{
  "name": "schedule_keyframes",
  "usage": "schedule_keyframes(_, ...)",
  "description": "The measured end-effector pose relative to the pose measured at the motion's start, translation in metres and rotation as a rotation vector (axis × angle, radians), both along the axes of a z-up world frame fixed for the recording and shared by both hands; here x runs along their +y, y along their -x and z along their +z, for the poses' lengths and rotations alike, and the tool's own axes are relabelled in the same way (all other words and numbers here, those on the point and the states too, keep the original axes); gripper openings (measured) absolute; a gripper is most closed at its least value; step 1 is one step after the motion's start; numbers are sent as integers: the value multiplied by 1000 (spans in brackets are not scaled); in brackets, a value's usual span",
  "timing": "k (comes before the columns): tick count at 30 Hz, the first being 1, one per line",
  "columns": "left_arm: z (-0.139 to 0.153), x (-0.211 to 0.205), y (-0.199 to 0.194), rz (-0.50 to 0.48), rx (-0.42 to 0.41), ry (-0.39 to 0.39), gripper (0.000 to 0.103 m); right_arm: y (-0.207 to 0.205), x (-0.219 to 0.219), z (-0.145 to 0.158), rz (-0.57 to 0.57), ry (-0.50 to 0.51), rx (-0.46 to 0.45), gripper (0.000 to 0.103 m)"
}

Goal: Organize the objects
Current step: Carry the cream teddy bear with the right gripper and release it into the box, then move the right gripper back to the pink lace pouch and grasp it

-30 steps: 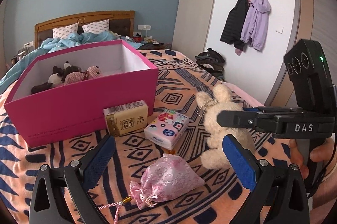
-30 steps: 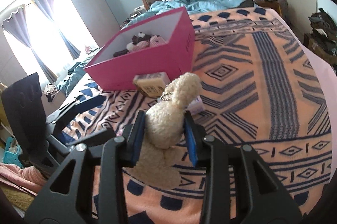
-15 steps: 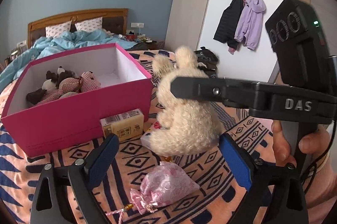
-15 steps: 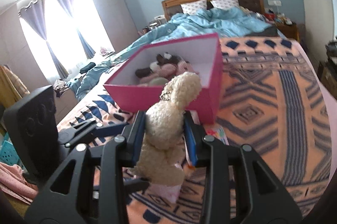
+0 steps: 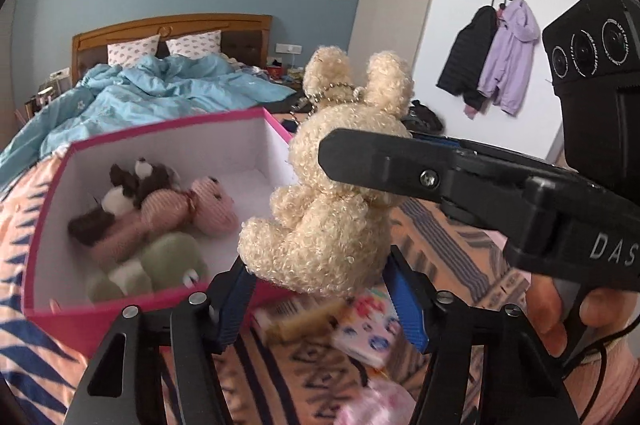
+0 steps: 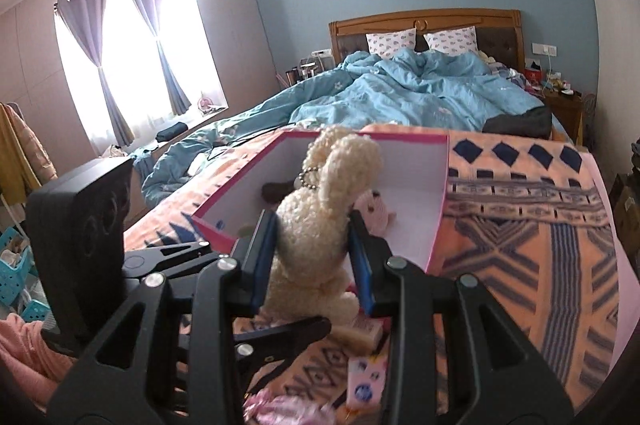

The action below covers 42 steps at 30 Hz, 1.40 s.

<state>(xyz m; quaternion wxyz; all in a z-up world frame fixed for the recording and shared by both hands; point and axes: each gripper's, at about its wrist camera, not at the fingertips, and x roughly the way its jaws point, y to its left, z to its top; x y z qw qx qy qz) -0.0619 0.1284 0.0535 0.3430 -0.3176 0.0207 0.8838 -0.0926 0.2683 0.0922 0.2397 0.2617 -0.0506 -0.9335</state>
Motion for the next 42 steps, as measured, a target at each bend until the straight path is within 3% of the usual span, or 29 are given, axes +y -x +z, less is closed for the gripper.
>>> schedule_keyframes(6, 10, 2, 35, 36, 12, 22, 64, 38, 6, 0, -11, 5, -14, 37)
schedule_keyframes(14, -8, 12, 72, 52, -54, 54, 64, 72, 6, -12, -26, -31, -65, 37)
schedule_keyframes(27, -34, 19, 89, 65, -111, 105, 64, 101, 5, -42, -52, -136, -152, 39)
schedule_keyframes(31, -33, 17, 84, 78, -91, 116, 64, 105, 0, -48, -75, -215, -164, 40)
schedule_keyframes(34, -30, 13, 80, 90, -75, 113, 65, 107, -4, -52, -98, -280, -161, 47)
schedule_keyframes(38, -21, 3, 67, 96, -27, 82, 74, 105, 1, -51, -126, -263, -150, 49)
schedule_keyframes(40, -16, -4, 57, 102, 8, 64, 84, 100, 6, -48, -136, -230, -140, 52)
schedule_keyframes(42, -10, -12, 46, 100, 55, 39, 85, 94, 8, -44, -137, -214, -126, 53)
